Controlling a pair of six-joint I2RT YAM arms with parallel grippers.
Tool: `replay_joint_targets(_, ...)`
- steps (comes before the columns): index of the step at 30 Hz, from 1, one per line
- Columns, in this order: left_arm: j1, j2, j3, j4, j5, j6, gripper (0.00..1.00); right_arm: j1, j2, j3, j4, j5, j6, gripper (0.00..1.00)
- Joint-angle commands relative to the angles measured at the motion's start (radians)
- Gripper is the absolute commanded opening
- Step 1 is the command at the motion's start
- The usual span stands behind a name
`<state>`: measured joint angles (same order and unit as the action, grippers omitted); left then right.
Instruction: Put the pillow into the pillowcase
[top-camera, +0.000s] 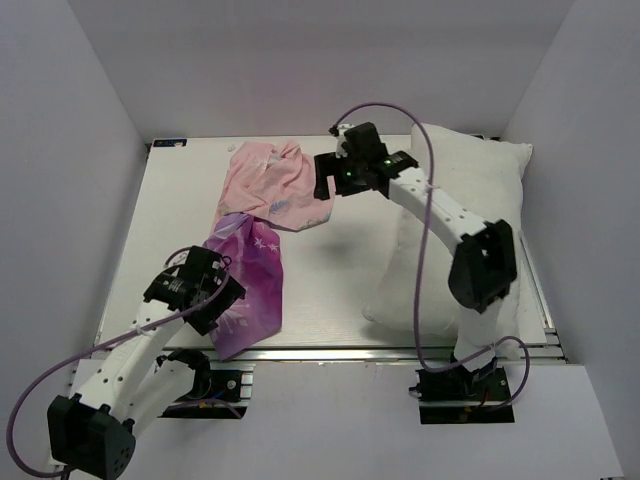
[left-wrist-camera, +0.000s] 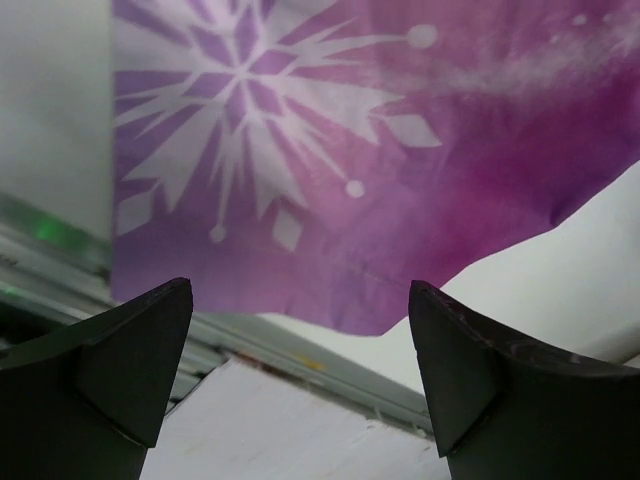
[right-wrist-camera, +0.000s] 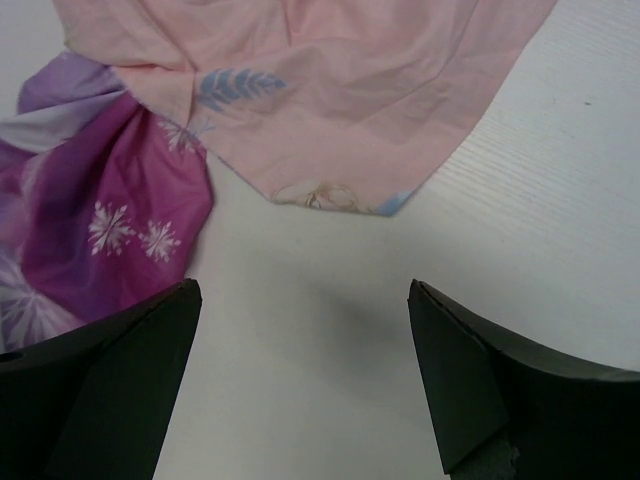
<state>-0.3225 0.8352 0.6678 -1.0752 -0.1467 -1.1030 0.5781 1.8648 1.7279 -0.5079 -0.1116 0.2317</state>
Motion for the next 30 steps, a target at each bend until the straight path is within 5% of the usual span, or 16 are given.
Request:
replay_joint_targets(1,0.0,0.039,-0.027,0.205,0.033,-0.003,0.98,0.02,0.138,0.149,-0.081,0.089,0.017,0.89)
replay_joint_targets(7,0.0,0.125,-0.005,0.368,0.05,0.075,0.98,0.051,0.364,0.363,-0.172,0.2,0.041,0.89)
replay_joint_targets(15,-0.001,0.195,0.061,0.509,0.105,0.176,0.98,0.052,0.49,0.384,-0.158,0.205,0.093,0.89)
replay_joint_targets(23,0.0,0.43,0.168,0.512,0.023,0.216,0.96,0.052,0.54,0.391,-0.158,0.182,0.127,0.89)
replay_joint_targets(25,0.0,0.464,0.179,0.509,-0.005,0.219,0.92,0.054,0.547,0.384,-0.15,0.171,0.133,0.89)
replay_joint_targets(30,0.0,0.547,0.211,0.511,-0.045,0.232,0.57,0.055,0.563,0.371,-0.12,0.118,0.138,0.73)
